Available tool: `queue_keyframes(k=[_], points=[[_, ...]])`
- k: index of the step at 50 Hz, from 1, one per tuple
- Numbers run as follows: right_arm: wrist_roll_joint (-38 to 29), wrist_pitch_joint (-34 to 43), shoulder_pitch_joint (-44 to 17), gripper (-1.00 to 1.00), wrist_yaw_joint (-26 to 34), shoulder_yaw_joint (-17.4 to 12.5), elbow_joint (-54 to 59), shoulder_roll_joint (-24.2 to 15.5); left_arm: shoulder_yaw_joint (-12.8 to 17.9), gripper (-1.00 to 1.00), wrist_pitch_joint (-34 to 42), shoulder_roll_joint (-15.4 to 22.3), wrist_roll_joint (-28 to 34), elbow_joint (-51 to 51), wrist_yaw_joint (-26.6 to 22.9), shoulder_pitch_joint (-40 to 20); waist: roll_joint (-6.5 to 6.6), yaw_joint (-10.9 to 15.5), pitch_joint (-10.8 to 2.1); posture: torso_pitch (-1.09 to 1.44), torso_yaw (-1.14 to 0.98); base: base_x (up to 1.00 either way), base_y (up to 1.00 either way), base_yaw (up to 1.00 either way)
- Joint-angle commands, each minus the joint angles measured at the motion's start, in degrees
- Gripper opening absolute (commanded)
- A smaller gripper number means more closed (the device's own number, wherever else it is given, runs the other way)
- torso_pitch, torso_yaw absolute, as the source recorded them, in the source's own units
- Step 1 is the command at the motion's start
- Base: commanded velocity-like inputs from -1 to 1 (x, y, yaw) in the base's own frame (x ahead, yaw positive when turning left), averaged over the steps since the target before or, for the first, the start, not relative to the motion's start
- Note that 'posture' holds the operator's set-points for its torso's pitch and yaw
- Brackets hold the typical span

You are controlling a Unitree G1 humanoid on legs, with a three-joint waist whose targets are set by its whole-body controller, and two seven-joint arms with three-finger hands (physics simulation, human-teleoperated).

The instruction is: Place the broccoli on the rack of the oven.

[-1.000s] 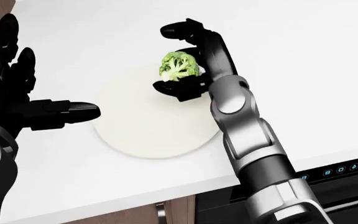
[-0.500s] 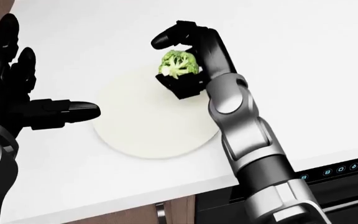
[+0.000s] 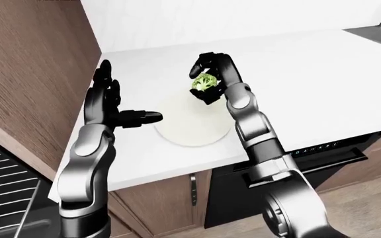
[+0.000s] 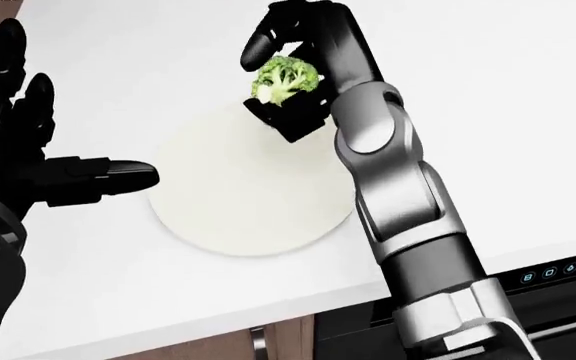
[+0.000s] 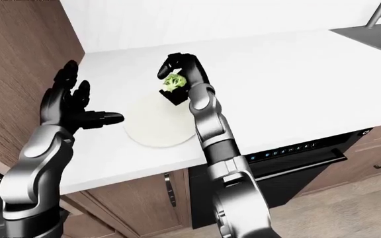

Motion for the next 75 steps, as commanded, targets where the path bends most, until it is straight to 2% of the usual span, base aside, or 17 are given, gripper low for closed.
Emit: queue_keyframes(k=[1, 13, 24, 32, 42, 45, 46, 53, 60, 66, 68, 69, 70, 71, 72, 73, 75], points=[[-0.05, -0.24, -2.15, -1.0, 0.0, -0.15, -3.57, -0.17, 0.33, 1.0, -2.05, 0.52, 0.06, -1.69, -0.03, -1.51, 0.2, 0.0, -1.62, 0.0, 0.0, 0.0, 0.0, 0.0], [-0.28, 6.47, -1.16, -1.0, 2.59, 0.13, -12.3, 0.25, 0.25, 1.0, -1.81, 0.41, 0.09, -1.98, 0.04, -1.45, 0.22, 0.03, -1.57, 0.0, 0.0, 0.0, 0.0, 0.0], [5.68, 21.79, -1.1, -1.0, 6.51, -1.28, -24.82, 1.21, 0.28, 1.0, -1.64, 0.53, 0.12, -2.24, -0.06, -1.48, 0.21, 0.06, -1.46, 0.0, 0.0, 0.0, 0.0, 0.0], [7.99, 29.55, -0.93, -1.0, 6.72, -0.54, -31.65, -0.18, 0.22, 1.0, -1.13, 0.58, 0.29, -2.58, 0.2, -1.82, 0.14, 0.12, -1.27, 0.0, 0.0, 0.0, 0.0, 0.0], [9.55, 31.53, -0.93, -1.0, 5.11, -0.74, -34.57, -0.81, 0.27, 1.0, -0.71, 0.55, 0.23, -3.23, 0.3, -1.9, 0.24, 0.08, -1.18, 0.0, 0.0, 0.0, 0.0, 0.0], [9.51, 31.9, -0.94, -1.0, 5.0, -0.62, -34.97, -0.78, 0.32, 1.0, -0.62, 0.58, 0.17, -3.34, 0.3, -1.87, 0.56, -0.13, -3.02, 0.0, 0.0, -0.26, 0.0, 0.0], [9.59, 31.94, -0.93, -1.0, 5.03, -0.63, -35.01, -0.75, 0.3, 1.0, -0.64, 0.57, 0.16, -3.31, 0.28, -1.86, 0.57, -0.14, -3.08, 0.0, 0.0, -0.3, 0.0, 0.0], [9.74, 31.44, -0.44, -1.0, 4.99, -0.64, -34.97, -0.73, 0.28, 1.0, -0.75, 0.54, 0.15, -3.13, 0.31, -1.94, 0.73, -0.33, -2.55, 0.0, 0.0, -0.31, 0.0, 0.0], [9.52, 31.15, 0.46, -1.0, 5.21, -0.27, -35.4, -0.63, 0.21, 1.0, -0.91, 0.52, 0.21, -3.03, 0.25, -1.86, 1.56, -0.39, -1.75, 0.0, 0.0, -0.28, 0.0, 0.0], [9.05, 31.27, 0.98, -1.0, 5.44, -0.11, -36.05, -0.37, 0.28, 1.0, -0.58, 0.53, 0.16, -3.5, 0.19, -1.67, 0.68, -0.87, -2.42, 0.0, 0.0, -0.22, 0.0, 0.0], [8.94, 31.45, 1.15, -1.0, 5.59, -0.04, -36.42, -0.29, 0.27, 1.0, -0.46, 0.54, 0.16, -3.65, 0.19, -1.68, -0.61, -0.71, -2.07, 0.0, 0.0, -0.1, 0.0, 0.0], [8.93, 31.42, 1.23, -1.0, 5.61, -0.09, -36.38, -0.24, 0.27, 1.0, -0.59, 0.52, 0.19, -3.57, 0.17, -1.62, -1.61, -0.24, -0.63, 0.0, 0.0, 0.0, 0.0, 0.0], [8.92, 31.42, 1.22, -1.0, 5.59, -0.15, -36.31, -0.22, 0.23, 1.0, -0.52, 0.51, 0.22, -3.63, 0.18, -1.63, -2.91, 0.07, -1.5, 0.0, 0.0, 0.0, -0.06, 0.0], [8.86, 31.31, 1.24, -1.0, 5.64, -0.13, -36.15, -0.28, 0.22, 1.0, -0.54, 0.47, 0.22, -3.6, 0.19, -1.63, -4.17, 0.02, -1.35, 0.0, 0.0, 0.0, -0.17, 0.0], [8.84, 31.39, 1.24, -1.0, 5.74, -0.12, -36.18, -0.29, 0.17, 1.0, -0.73, 0.46, 0.27, -3.44, 0.14, -1.63, -1.88, -0.33, -0.58, 0.0, 0.0, 0.0, -0.22, 0.0], [8.84, 31.5, 1.18, -1.0, 5.77, -0.16, -36.2, -0.28, 0.19, 1.0, -0.67, 0.46, 0.26, -3.44, 0.14, -1.69, -1.94, 0.35, -0.34, 0.0, 0.0, 0.0, -0.28, 0.0], [8.85, 31.48, 1.14, -1.0, 5.81, -0.16, -36.06, -0.25, 0.16, 1.0, -0.67, 0.44, 0.29, -3.37, 0.15, -1.74, 0.26, 0.33, -0.7, 0.0, 0.0, 0.0, -0.43, 0.0]])
